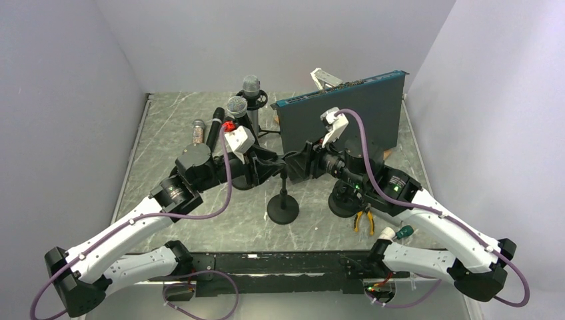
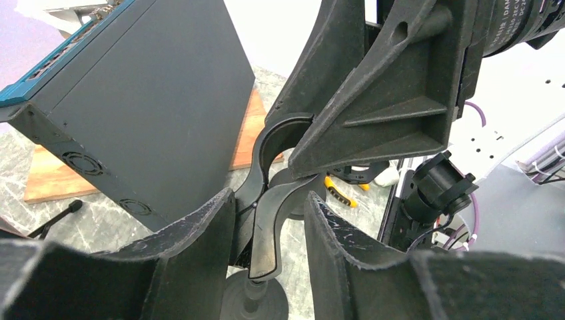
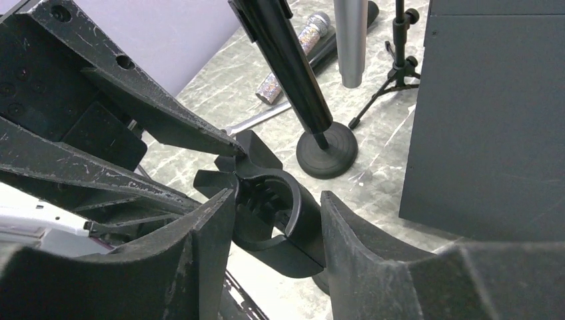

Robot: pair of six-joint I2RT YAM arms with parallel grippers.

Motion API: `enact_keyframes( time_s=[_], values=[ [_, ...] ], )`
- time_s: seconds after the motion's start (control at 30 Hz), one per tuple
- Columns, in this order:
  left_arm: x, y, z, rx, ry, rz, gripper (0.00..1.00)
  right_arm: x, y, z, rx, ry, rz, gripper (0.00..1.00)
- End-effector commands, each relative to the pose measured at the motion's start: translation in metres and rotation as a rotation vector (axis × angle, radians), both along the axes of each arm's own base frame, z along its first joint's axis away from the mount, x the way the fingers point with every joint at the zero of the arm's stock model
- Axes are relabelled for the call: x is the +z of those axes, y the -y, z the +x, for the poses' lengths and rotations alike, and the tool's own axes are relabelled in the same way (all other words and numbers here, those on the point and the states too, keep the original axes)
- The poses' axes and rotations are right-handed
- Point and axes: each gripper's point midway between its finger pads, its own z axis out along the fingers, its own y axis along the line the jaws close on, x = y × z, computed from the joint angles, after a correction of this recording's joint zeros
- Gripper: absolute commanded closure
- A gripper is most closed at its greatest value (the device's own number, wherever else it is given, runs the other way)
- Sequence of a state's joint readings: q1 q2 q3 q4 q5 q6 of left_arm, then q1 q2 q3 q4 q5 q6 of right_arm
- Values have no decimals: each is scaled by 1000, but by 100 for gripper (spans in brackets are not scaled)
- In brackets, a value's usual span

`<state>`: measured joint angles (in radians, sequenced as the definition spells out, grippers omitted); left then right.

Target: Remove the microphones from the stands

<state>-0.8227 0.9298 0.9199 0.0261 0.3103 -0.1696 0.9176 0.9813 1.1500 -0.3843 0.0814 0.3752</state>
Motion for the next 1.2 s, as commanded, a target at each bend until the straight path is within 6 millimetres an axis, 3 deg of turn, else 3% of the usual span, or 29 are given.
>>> enact_keyframes(
  time_s=[0.0,0.53,0.63,0.8,0.97,1.17],
  values=[
    [-12,1,-2,-7,-30,6,55,-1,0,-4,20,-4,19,51],
    [-110,-3,-31,-62,-287,64,61,-86,-7,-27,64,-233,7,55],
    [-119,-2,-34,-72,-317,63,61,-96,-7,-29,63,-263,-5,56],
    [-97,-3,-30,-61,-265,69,49,-78,-6,-21,37,-216,-3,54],
    [-47,-16,-21,3,-149,91,33,-52,-2,-8,-3,-147,-24,43],
    [26,-54,8,244,28,83,13,-15,-3,9,-31,-44,-53,25]
  ],
)
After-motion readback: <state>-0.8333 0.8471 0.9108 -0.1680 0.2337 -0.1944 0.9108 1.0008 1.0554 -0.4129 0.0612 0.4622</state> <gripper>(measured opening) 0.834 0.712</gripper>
